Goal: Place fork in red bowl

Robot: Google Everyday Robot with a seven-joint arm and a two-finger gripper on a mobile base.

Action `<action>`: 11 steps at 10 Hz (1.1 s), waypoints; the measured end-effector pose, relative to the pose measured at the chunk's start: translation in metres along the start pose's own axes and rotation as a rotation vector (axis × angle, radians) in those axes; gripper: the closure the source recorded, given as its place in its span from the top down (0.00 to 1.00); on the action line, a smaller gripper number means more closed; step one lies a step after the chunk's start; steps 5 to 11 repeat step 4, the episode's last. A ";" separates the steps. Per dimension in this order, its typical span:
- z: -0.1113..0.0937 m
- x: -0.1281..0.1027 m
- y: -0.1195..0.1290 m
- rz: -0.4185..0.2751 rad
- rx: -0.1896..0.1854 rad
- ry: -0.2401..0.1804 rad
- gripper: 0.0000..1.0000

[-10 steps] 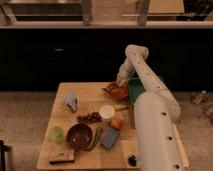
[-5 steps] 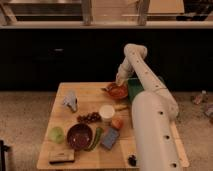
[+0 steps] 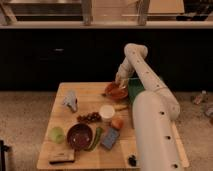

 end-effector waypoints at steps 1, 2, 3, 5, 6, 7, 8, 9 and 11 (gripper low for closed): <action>-0.001 0.000 0.000 0.001 0.002 -0.002 0.80; -0.001 -0.001 -0.001 -0.005 0.003 -0.004 0.80; -0.001 -0.001 -0.001 -0.008 0.002 -0.004 0.80; 0.000 -0.002 -0.001 -0.012 0.001 -0.005 0.80; 0.000 -0.002 -0.001 -0.012 0.001 -0.005 0.80; 0.000 -0.002 -0.001 -0.012 0.001 -0.005 0.80; 0.000 -0.002 -0.001 -0.012 0.001 -0.005 0.80; 0.000 -0.002 -0.001 -0.012 0.001 -0.005 0.80; 0.000 -0.002 -0.001 -0.012 0.001 -0.005 0.80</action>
